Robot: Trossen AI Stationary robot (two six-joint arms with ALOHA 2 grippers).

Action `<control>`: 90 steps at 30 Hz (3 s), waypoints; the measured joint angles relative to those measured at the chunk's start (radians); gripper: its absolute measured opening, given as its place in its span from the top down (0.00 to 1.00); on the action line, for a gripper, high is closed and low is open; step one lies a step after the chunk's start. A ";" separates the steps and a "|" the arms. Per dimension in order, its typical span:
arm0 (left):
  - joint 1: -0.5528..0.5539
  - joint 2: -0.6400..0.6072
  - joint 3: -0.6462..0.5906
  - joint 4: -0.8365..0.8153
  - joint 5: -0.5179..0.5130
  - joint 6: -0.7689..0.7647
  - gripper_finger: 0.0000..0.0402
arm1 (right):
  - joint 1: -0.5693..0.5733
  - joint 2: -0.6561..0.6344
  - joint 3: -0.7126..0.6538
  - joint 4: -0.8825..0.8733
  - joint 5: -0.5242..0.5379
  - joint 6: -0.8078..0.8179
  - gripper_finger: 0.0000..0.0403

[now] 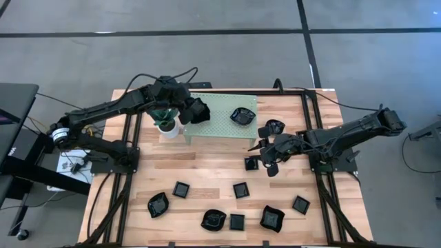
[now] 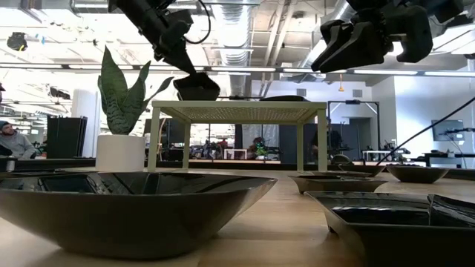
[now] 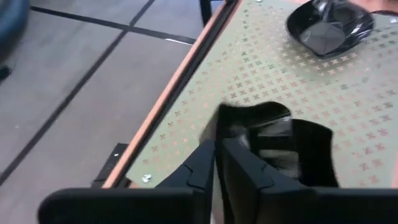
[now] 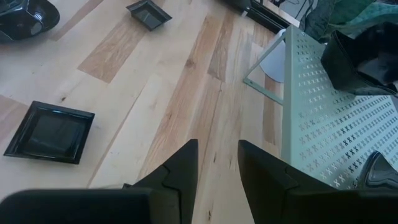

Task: Pick & Place Mini shaped plates
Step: Stack the distorted square plate on top of the other distorted square plate on the shelf

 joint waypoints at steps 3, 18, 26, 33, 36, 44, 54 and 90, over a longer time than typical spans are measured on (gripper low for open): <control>0.000 0.000 0.000 0.000 -0.031 0.022 0.86 | 0.000 0.000 0.000 0.000 0.000 0.000 0.73; 0.000 0.014 0.000 -0.003 -0.031 -0.029 0.76 | -0.002 0.000 0.000 0.123 0.000 0.000 0.73; 0.000 0.095 0.000 0.001 -0.032 -0.031 0.76 | -0.057 0.000 0.000 0.289 0.000 0.008 0.73; -0.001 0.099 0.000 0.007 -0.050 0.000 0.78 | -0.079 0.000 0.000 0.244 0.000 0.035 0.73; 0.000 0.085 0.000 0.008 -0.056 0.005 0.84 | -0.079 0.000 0.000 0.245 0.000 0.035 0.73; 0.000 0.058 0.000 0.008 -0.057 0.007 0.98 | -0.078 0.000 0.000 0.242 0.000 0.036 0.73; 0.000 0.057 0.000 0.009 0.003 0.027 0.98 | -0.078 0.000 0.000 0.242 -0.001 0.029 0.73; 0.041 0.159 0.183 -0.222 0.163 0.067 0.97 | -0.078 0.000 0.000 0.242 -0.001 -0.026 0.73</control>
